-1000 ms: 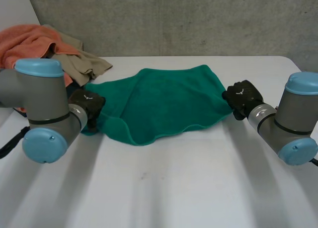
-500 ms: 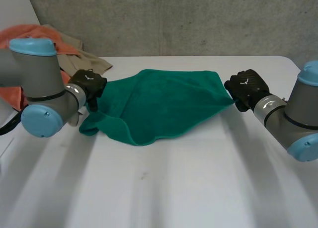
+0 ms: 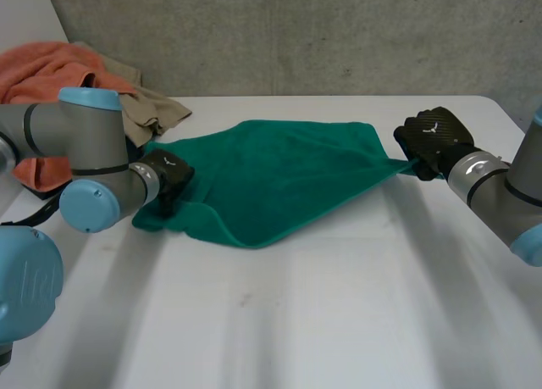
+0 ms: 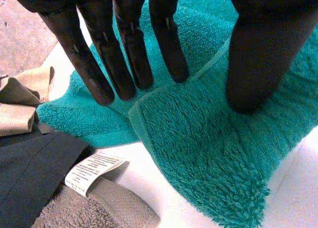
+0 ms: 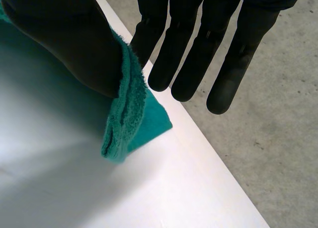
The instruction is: Fold the laundry.
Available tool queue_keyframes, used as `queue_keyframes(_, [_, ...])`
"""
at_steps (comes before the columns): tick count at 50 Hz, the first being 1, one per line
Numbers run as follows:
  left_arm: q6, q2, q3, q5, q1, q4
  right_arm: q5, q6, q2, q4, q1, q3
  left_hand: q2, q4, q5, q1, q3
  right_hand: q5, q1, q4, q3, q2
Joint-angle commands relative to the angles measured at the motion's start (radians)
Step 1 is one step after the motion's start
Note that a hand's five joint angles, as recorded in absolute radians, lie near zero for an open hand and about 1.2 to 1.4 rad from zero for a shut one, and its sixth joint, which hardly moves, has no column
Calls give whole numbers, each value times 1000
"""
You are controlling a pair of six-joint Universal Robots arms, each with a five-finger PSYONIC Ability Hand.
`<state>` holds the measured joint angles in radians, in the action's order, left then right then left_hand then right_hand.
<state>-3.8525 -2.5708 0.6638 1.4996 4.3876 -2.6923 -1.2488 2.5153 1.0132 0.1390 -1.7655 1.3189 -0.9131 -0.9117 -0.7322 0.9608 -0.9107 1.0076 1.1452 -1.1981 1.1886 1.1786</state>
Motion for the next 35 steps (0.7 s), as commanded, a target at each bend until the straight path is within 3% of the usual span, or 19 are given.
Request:
queue_keyframes(1, [-12,27,7,8,-8,0,-3,-3,5,-2,17,-7,-483,-485,-490,435,-486,214,251,-198,208,218])
queue_keyframes(13, [-9,168,49,48,1,2,29,-46,70,-127,67,-10,-483,-485,-490,435,-486,214,251,-198,208,218])
queue_keyframes(14, [-12,178,60,41,1,-3,38,-52,73,-136,67,-10,-405,-406,-411,357,-407,214,251,-198,208,218])
queue_keyframes(15, [-12,188,81,21,0,-18,54,-65,76,-151,67,-10,35,33,28,-82,32,214,251,-198,208,218])
queue_keyframes(17, [-13,190,94,7,-5,-41,66,-72,76,-156,66,-10,267,266,261,-315,265,214,251,-198,208,218])
queue_keyframes(23, [-16,115,91,33,-31,-113,65,-81,58,-157,49,-17,312,311,306,-360,310,214,251,-198,208,218])
queue_keyframes(35, [-47,-8,0,71,-31,-67,62,-84,34,-157,54,-17,312,311,306,-360,310,214,251,-198,208,218])
